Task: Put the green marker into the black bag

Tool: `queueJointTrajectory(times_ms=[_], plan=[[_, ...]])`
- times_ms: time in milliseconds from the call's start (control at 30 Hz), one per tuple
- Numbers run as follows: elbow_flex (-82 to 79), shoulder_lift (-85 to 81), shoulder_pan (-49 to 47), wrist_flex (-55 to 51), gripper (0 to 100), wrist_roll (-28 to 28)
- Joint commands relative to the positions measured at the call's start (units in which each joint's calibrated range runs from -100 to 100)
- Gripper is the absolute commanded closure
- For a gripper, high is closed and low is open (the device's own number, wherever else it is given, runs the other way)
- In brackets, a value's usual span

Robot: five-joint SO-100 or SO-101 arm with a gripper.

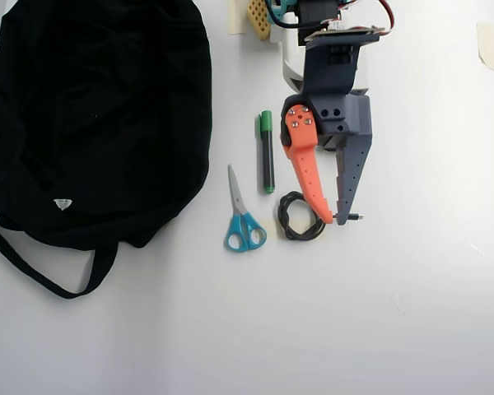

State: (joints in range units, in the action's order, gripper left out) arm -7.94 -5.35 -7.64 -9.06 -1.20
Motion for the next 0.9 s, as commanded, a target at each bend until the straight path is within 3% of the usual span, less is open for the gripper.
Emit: queueJointTrajectory(times_ms=[0, 467, 867], plan=[[1.29, -0.29, 1.28, 1.05, 98, 0.36], [-2.48, -1.62, -0.06, -3.52, 98, -0.01], [6.68, -1.62, 1.81, -50.72, 98, -0.11]])
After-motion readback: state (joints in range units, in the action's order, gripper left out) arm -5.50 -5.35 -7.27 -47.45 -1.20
